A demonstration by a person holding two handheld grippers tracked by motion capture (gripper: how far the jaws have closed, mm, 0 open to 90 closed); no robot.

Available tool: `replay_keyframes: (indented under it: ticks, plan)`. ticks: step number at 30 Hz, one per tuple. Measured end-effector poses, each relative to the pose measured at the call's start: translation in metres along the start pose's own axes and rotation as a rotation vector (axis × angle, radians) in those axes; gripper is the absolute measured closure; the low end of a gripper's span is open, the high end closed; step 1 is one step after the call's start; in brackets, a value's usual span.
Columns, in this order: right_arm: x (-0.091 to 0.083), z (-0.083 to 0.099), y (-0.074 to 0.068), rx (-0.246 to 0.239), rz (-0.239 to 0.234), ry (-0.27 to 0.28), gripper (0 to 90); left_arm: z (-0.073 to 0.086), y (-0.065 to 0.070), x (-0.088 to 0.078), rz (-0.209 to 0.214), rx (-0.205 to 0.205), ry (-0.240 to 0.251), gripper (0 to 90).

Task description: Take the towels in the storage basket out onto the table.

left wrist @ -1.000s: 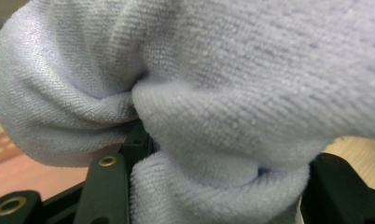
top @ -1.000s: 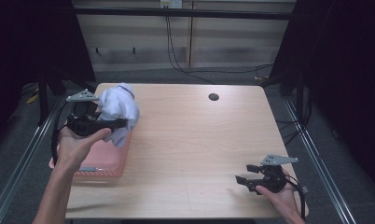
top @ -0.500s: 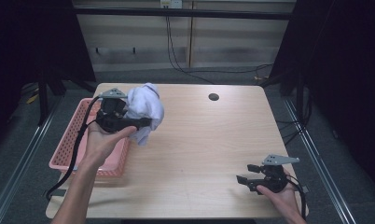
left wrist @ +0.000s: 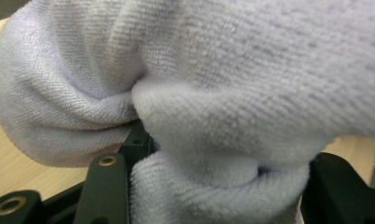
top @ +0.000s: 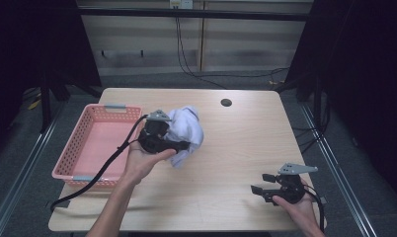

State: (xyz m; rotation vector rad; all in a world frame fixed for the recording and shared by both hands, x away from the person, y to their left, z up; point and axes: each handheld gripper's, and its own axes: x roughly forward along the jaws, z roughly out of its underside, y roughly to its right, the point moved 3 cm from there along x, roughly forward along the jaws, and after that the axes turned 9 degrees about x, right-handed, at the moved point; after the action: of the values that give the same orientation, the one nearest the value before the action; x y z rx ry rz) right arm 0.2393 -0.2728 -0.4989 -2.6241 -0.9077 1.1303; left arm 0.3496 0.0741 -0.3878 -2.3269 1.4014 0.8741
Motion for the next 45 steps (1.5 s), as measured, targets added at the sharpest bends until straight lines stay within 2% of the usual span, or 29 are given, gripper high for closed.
replay_keyframes:
  ticks: [2,3,4,5,6,11,14,15,17,18,19,23,28,30,33,36,37,38,39,42,43,45]
  plan:
    - [0.000,0.000,0.000,0.004,0.002,-0.003,27.7,0.001,0.005,0.010,0.018,0.006,-0.008,45.7]
    - [0.000,0.000,0.000,0.004,0.002,-0.002,27.7,0.002,0.008,0.019,0.034,-0.002,-0.001,45.7]
    - [0.000,0.000,0.000,0.002,0.002,0.000,27.7,0.002,0.008,0.019,0.034,-0.002,-0.001,45.6]
    - [0.000,-0.001,0.001,-0.001,0.002,0.002,27.7,0.005,0.009,0.028,0.046,-0.011,-0.006,45.6]
    - [0.000,-0.001,0.001,-0.001,0.002,0.002,27.7,0.005,0.009,0.028,0.046,-0.011,-0.006,45.6]
    - [0.000,-0.001,0.001,-0.002,0.002,0.001,27.7,0.015,0.009,0.050,0.060,-0.013,-0.032,45.0]
    - [0.001,-0.001,0.001,0.002,0.001,0.001,27.7,0.020,0.010,0.060,0.059,-0.008,-0.046,44.3]
    - [0.001,-0.001,0.001,0.000,0.000,0.001,27.7,0.026,0.011,0.070,0.056,-0.010,-0.065,43.6]
    - [0.001,-0.002,0.001,-0.001,-0.001,0.002,27.7,0.033,0.009,0.079,0.063,-0.013,-0.083,41.8]
    - [0.001,-0.002,0.000,-0.001,0.000,0.002,27.7,0.033,0.009,0.079,0.063,-0.013,-0.083,41.0]
    - [0.001,-0.002,0.001,0.000,-0.001,0.004,27.7,0.038,0.008,0.087,0.049,-0.003,-0.100,40.5]
    - [0.002,-0.002,0.000,-0.004,-0.001,0.006,27.7,0.042,0.007,0.095,0.049,-0.008,-0.097,38.3]
    - [0.002,-0.004,-0.001,-0.008,-0.004,0.004,27.7,0.045,0.011,0.098,0.057,0.002,-0.096,31.7]
    - [0.003,-0.005,-0.001,-0.009,-0.007,0.007,27.5,0.046,0.012,0.097,0.076,0.014,-0.099,25.9]
    - [0.004,-0.009,-0.004,-0.018,-0.008,0.016,26.5,0.044,0.014,0.091,0.073,0.039,-0.101,17.3]
    - [0.004,-0.012,-0.007,-0.022,-0.012,0.016,24.8,0.043,0.016,0.086,0.061,0.054,-0.098,15.8]
    - [0.005,-0.017,-0.011,-0.027,-0.009,0.019,20.7,0.041,0.017,0.080,0.045,0.053,-0.098,15.8]
    - [0.005,-0.017,-0.011,-0.027,-0.009,0.019,20.7,0.041,0.017,0.080,0.045,0.053,-0.098,15.7]
    - [0.005,-0.023,-0.018,-0.046,-0.020,0.027,21.9,0.039,0.019,0.074,0.029,0.065,-0.087,15.5]
    - [0.006,-0.030,-0.025,-0.069,-0.032,0.038,20.6,0.038,0.020,0.070,0.034,0.057,-0.086,15.5]
    - [0.007,-0.034,-0.029,-0.076,-0.037,0.039,20.6,0.039,0.021,0.068,0.036,0.066,-0.079,15.5]
    - [0.011,-0.045,-0.039,-0.103,-0.062,0.056,21.5,0.044,0.018,0.063,0.059,0.052,-0.049,16.2]
